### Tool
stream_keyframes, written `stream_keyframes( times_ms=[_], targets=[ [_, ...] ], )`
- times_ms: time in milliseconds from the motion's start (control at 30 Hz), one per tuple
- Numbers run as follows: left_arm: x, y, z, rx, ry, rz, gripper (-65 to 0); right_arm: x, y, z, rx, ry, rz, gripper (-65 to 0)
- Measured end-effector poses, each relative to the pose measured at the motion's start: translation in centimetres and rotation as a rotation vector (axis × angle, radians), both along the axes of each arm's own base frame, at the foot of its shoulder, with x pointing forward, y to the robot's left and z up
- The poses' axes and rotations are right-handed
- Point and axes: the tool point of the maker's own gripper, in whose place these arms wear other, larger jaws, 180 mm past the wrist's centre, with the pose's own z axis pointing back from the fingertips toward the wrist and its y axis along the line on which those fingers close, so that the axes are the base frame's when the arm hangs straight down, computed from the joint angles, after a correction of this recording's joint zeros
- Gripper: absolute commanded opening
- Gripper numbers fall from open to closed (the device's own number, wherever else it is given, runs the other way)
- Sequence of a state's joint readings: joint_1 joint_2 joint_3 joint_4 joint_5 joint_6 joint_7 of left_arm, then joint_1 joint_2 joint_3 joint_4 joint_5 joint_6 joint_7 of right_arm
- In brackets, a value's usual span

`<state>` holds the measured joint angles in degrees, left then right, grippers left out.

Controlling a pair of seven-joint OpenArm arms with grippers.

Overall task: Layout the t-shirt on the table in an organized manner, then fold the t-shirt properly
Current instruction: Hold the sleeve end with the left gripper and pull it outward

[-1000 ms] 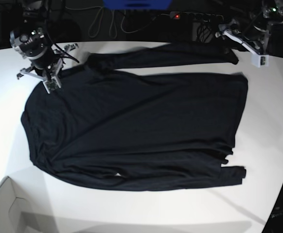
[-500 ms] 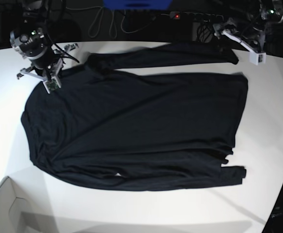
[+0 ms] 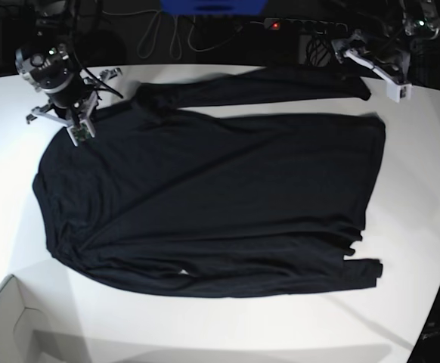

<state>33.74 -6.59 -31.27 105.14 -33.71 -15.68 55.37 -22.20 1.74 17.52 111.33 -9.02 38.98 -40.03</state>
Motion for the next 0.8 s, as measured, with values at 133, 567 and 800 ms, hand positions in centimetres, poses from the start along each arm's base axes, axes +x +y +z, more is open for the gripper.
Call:
stream_keyframes(
  times_ms=[133, 567, 800],
  targets=[
    [0.0, -0.8, -0.5, -0.021, 0.009, -0.013, -29.5, 0.1, 0.0, 0.0, 0.000, -0.002, 0.000, -65.0],
    [0.0, -0.6, -1.0, -0.028, 0.018, 0.002, -45.5, 0.1, 0.0, 0.0, -0.001, -0.002, 0.000, -65.0],
    [-0.1, -0.4, -1.0, -0.023, 0.021, 0.006, -65.0, 0.1, 0.0, 0.0, -0.001, -0.002, 0.000, -65.0]
  ],
)
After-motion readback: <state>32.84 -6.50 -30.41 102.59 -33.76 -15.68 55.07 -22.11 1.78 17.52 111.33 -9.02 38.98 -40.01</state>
